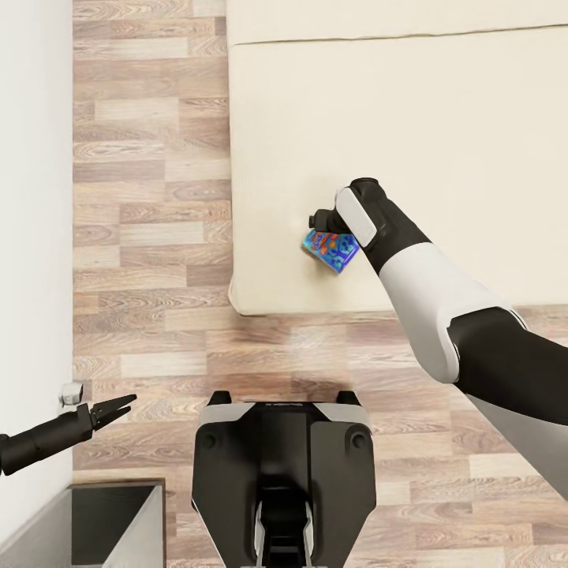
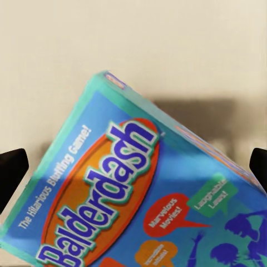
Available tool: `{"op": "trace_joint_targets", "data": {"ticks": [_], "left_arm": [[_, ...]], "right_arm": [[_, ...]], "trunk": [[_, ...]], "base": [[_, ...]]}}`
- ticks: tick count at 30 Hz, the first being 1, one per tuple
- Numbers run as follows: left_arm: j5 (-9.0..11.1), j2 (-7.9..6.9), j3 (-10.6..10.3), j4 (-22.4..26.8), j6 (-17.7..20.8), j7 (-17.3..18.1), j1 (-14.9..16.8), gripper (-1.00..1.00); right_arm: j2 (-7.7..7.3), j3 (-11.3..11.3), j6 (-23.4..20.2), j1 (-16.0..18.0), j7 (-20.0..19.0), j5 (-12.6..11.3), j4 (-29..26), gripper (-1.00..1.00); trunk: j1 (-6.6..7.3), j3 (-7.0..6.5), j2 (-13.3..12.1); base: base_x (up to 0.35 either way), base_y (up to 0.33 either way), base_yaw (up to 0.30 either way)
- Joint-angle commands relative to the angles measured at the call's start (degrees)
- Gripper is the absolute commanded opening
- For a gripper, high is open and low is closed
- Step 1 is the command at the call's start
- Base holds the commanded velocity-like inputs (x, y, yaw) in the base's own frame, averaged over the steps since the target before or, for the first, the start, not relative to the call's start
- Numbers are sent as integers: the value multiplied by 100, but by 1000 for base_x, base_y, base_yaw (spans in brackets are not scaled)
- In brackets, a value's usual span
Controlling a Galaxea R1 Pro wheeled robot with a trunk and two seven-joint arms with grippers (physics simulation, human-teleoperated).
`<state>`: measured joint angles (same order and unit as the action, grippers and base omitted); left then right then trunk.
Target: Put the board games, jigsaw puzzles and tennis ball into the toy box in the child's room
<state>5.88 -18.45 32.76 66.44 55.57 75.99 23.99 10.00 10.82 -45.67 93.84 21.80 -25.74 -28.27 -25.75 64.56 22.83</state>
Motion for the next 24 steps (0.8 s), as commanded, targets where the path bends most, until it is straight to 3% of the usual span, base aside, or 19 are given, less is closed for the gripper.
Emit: {"op": "trace_joint_targets", "data": {"ticks": [1,24], "left_arm": [[10,-1,2,1,50,12,1,100],[10,-1,-5,1,50,12,1,100]], "right_arm": [[0,17,-11,3,52,-54,-3,100],[0,17,-12,3,51,-54,-3,100]], "trunk": [[-3,6,9],[-3,6,9]], "base": [[-36,0,0],[-116,-55,0]]}}
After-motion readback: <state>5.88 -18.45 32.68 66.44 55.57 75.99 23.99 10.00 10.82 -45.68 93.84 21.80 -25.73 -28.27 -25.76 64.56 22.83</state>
